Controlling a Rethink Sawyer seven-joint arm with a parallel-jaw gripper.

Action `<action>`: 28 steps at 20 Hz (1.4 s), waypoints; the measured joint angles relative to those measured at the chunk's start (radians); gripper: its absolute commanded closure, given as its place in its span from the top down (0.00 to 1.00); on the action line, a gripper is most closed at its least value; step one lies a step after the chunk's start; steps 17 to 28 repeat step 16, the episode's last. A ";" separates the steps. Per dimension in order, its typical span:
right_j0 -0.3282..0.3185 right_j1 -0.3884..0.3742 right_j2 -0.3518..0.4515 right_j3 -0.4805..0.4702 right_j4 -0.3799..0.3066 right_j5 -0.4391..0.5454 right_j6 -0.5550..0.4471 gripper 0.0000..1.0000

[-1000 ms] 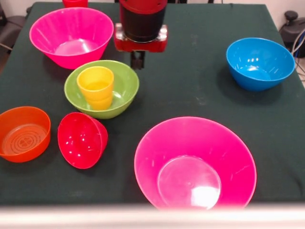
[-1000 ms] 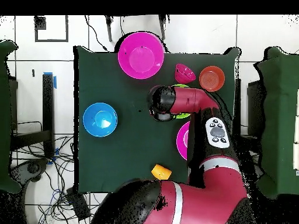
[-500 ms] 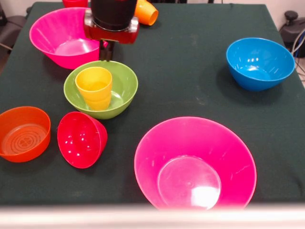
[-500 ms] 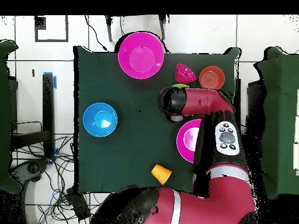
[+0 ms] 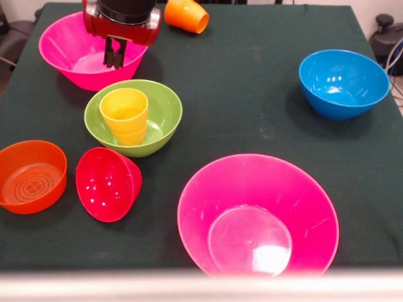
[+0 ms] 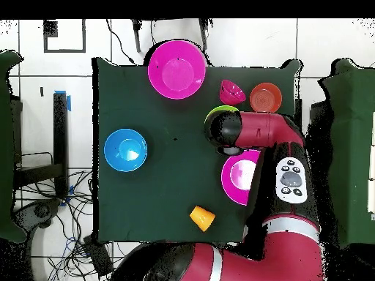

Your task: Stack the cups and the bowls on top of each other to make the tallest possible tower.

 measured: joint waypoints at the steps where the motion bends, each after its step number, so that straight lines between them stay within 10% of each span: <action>1: 0.000 -0.001 -0.001 0.000 0.000 0.000 0.000 0.00; 28: -0.047 -0.031 0.031 0.046 0.083 -0.027 0.000 0.00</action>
